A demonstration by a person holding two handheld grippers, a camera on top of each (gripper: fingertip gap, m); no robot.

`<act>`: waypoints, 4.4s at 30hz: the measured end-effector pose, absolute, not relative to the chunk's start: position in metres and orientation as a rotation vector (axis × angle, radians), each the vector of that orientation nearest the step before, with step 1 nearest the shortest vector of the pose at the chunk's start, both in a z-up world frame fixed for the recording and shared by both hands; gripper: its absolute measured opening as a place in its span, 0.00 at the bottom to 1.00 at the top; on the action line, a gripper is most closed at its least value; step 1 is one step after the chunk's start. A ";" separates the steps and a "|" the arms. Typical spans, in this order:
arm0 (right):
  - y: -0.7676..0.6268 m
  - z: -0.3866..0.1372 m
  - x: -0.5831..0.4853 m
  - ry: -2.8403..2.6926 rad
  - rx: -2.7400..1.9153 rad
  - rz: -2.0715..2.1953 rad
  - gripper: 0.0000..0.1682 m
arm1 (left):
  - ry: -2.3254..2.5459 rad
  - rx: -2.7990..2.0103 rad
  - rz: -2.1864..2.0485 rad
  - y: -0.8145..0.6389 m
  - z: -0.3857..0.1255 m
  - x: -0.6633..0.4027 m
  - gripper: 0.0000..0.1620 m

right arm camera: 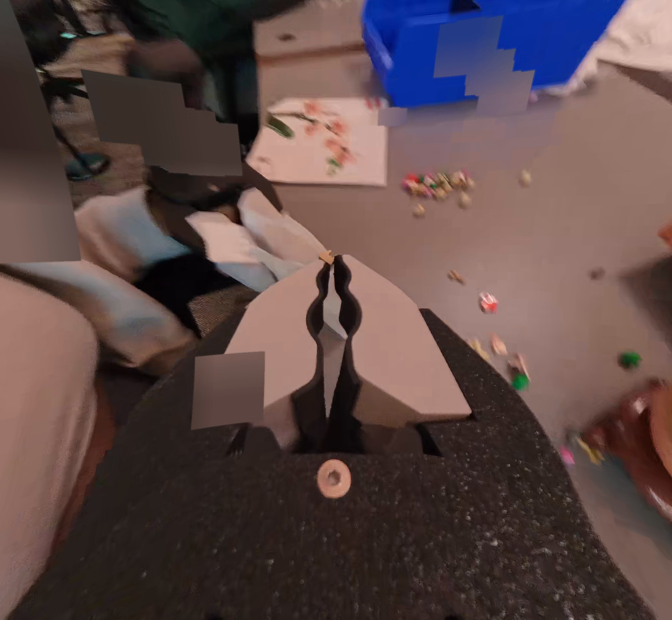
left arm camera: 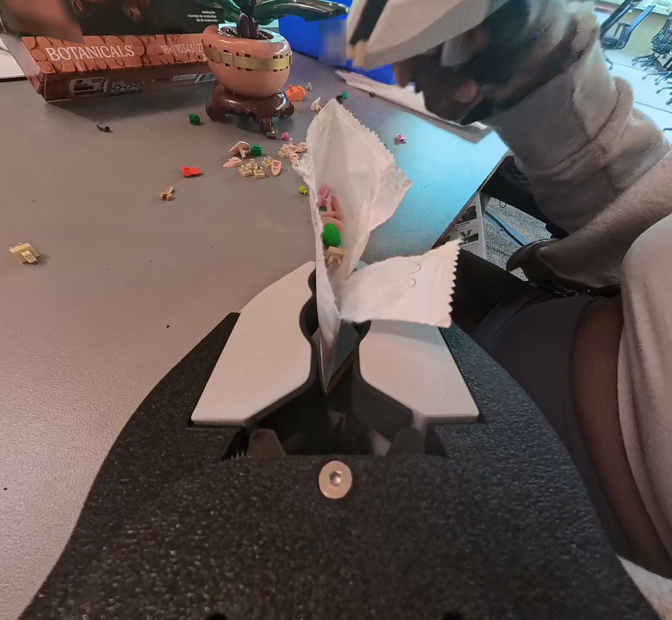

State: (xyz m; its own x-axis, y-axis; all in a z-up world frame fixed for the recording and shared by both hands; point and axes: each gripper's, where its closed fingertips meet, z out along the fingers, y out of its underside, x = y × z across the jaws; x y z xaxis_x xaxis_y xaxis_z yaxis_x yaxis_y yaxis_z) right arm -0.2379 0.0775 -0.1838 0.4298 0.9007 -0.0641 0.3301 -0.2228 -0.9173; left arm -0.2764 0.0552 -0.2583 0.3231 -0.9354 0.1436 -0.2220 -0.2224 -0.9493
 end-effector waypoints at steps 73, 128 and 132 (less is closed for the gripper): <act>0.071 -0.198 -0.258 -1.161 -1.830 0.642 0.15 | 1.055 -1.665 -0.950 0.057 -0.259 -0.276 0.07; 0.106 -0.284 -0.177 -0.940 -2.181 0.440 0.13 | 1.048 -1.660 -0.948 0.057 -0.258 -0.276 0.07; 0.115 -0.284 -0.184 -0.951 -2.172 0.432 0.11 | 1.047 -1.659 -0.946 0.058 -0.258 -0.276 0.07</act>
